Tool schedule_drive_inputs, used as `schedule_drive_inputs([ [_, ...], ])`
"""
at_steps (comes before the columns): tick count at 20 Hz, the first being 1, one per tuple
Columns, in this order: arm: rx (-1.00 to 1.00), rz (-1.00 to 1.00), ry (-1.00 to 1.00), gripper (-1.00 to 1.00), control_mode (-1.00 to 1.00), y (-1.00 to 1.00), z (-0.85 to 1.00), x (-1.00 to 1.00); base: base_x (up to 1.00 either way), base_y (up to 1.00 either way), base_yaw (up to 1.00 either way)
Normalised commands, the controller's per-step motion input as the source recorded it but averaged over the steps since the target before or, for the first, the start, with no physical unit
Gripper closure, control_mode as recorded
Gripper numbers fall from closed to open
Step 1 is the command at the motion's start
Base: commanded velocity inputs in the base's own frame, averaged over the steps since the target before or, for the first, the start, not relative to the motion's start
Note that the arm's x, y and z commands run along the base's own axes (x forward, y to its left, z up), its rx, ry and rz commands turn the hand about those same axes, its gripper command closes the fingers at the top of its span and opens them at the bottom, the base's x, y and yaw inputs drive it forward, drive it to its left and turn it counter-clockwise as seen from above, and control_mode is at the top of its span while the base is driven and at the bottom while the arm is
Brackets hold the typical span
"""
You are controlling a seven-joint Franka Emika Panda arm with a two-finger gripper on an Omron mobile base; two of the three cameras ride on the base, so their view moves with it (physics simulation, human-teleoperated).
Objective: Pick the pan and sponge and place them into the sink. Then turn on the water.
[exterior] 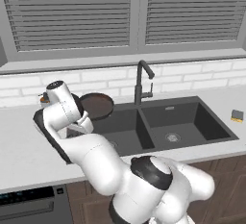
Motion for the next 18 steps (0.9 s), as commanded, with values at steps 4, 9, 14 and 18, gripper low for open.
schedule_drive_inputs([
  [4, 0.00, 0.00, -0.03, 1.00, -1.00, -1.00, -0.10, -0.18, 0.00, 0.00, 0.00],
  [9, 0.00, 0.00, -0.05, 1.00, -1.00, -1.00, -0.04, -0.12, 0.00, 0.00, 0.00],
  [14, 0.01, 0.10, -0.01, 1.00, -1.00, -0.74, -0.03, 0.15, 0.00, 0.00, 0.00],
  [18, 0.00, 0.05, 0.02, 1.00, -1.00, -0.12, -0.23, 0.65, 0.00, 0.00, 0.00],
])
